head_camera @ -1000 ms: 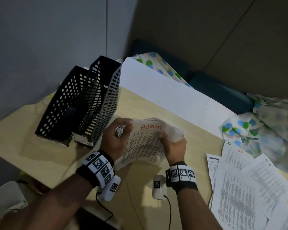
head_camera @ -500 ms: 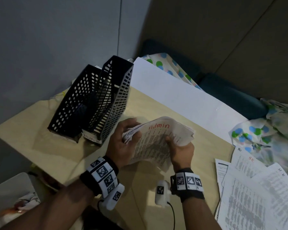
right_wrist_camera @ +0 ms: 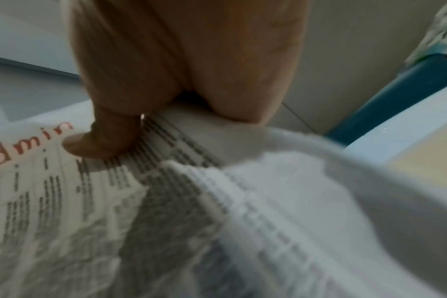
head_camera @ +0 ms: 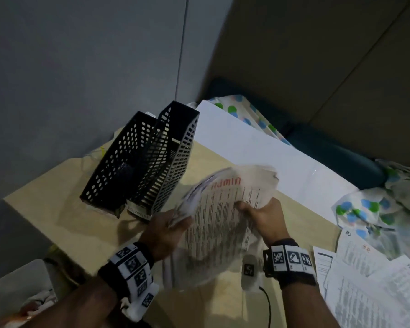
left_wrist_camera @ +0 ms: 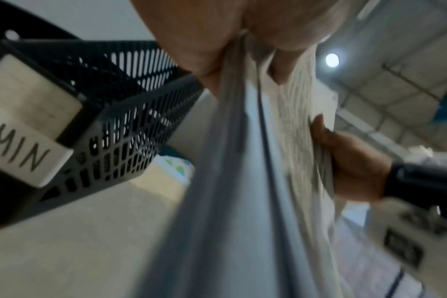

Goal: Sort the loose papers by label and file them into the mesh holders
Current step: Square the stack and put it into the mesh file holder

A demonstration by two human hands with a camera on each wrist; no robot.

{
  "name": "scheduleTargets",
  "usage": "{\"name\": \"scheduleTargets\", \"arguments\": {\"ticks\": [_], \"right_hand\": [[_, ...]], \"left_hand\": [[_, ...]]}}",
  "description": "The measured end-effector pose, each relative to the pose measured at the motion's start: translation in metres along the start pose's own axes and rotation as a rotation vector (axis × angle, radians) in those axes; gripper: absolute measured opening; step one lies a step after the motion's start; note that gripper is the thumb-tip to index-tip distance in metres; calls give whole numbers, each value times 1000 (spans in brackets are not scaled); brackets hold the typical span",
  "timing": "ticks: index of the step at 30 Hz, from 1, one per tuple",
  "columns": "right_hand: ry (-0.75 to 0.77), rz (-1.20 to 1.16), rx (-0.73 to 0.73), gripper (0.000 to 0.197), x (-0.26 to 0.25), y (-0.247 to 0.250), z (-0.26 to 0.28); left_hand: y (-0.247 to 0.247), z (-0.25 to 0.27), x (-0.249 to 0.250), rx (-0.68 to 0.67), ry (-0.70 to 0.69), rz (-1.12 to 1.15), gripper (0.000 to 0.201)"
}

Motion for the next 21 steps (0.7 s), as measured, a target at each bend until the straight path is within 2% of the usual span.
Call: {"name": "scheduleTargets", "arguments": {"ticks": [2,4,6,7,9,11,14,17,21], "right_hand": [[2,1,-42,18,-9,-9,-7],[-22,-2,-41,37,-8,-20,-12],[-48,6,-81,50,-2,-37,-14],[-48,19,-103,50,-1,-46,-14],[-58,18,-128,35,5,-61,-18],[-116,1,-142,14,12,-72,-24],[-174,49,-139,8,24,-80,-30],[-196,95,-126,9,32,-83,-33],[-202,123,-114,8,32,-87,-38]], "left_hand": [[19,-8,13,116,-24,-22,13],[45,-17,31,276,-10,-66,21],[75,-26,50,416,-32,-70,6],[89,-31,60,470,-55,-98,4],[117,-37,75,582,-83,-145,16],[142,-42,88,673,-133,-209,18],[167,-44,105,801,-215,-293,23],[184,-46,106,881,-213,-376,20],[180,-54,105,804,-291,-483,26]]}}
Point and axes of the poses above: each hand's wrist, its own z-axis away from the middle knuckle, its own y-axis out of the back of the hand, x = y × z, the point moved 5 cm from there along -z, towards the middle knuckle, and after that the axes turned 12 degrees about -y, right-handed, at the moved point
